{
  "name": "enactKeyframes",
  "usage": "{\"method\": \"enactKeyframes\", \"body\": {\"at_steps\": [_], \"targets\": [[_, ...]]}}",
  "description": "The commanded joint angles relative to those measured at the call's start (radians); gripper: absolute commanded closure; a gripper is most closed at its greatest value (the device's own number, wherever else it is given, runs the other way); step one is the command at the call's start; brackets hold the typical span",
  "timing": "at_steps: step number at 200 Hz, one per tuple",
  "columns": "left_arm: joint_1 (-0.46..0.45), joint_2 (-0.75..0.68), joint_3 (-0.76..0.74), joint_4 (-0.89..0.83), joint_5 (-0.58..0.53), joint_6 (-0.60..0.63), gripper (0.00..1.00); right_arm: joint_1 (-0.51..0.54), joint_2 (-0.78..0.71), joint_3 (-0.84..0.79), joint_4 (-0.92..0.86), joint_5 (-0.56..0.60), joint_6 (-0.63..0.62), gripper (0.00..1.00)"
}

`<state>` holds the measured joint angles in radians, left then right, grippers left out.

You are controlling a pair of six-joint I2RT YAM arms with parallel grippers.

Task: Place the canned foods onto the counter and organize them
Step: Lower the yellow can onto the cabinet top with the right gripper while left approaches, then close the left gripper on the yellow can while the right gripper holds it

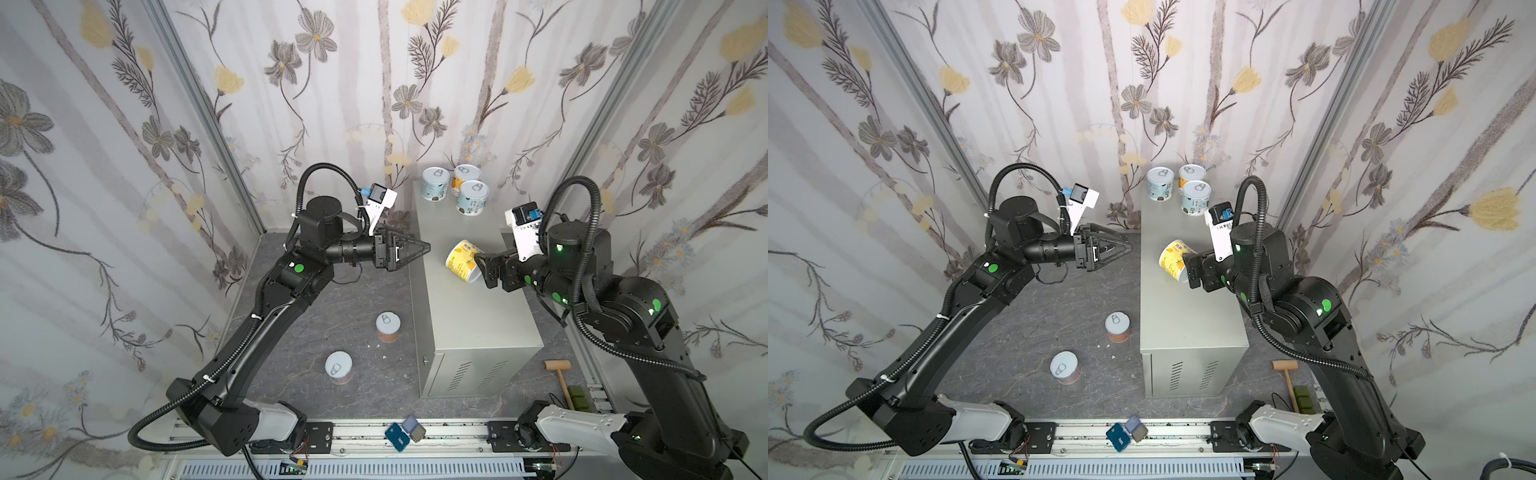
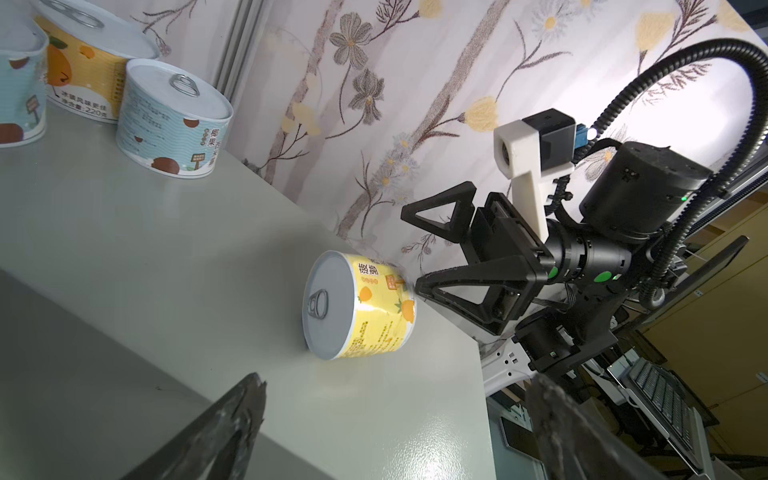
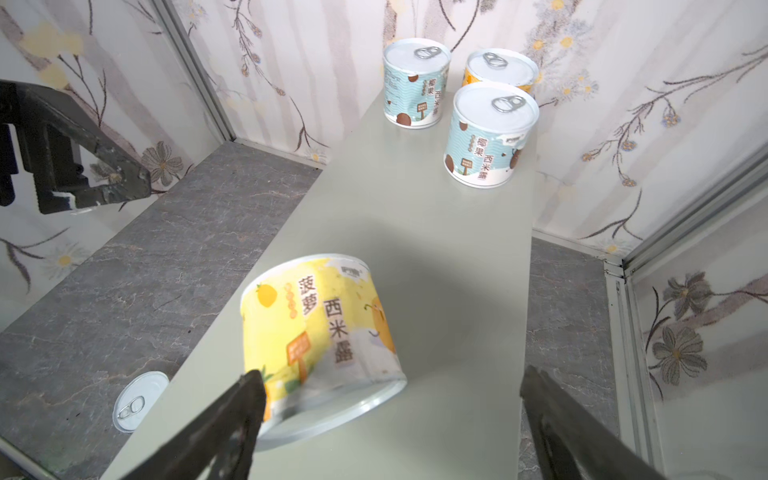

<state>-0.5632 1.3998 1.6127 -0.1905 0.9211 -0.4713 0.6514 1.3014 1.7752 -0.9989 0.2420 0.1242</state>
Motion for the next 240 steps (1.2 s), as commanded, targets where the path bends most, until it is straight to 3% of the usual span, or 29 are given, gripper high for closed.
{"method": "enactKeyframes", "body": {"at_steps": [1,85,155,240], "targets": [[-0.03,0.052,0.059,-0.019,-0.022,0.027,0.0,-0.026,-0.036,-0.055,0.112,-0.033,0.034,0.05],[-0.106,0.279,0.276,-0.038,-0.044,0.0,0.02,-0.109,-0.134,-0.191,0.138,-0.066,0.047,0.03],[-0.139,0.292,0.342,-0.197,-0.109,0.05,0.02,-0.108,-0.222,-0.357,0.165,-0.175,0.069,0.03],[-0.206,0.367,0.508,-0.368,-0.139,0.112,0.03,-0.108,-0.21,-0.43,0.243,-0.178,0.055,0.02]]}}
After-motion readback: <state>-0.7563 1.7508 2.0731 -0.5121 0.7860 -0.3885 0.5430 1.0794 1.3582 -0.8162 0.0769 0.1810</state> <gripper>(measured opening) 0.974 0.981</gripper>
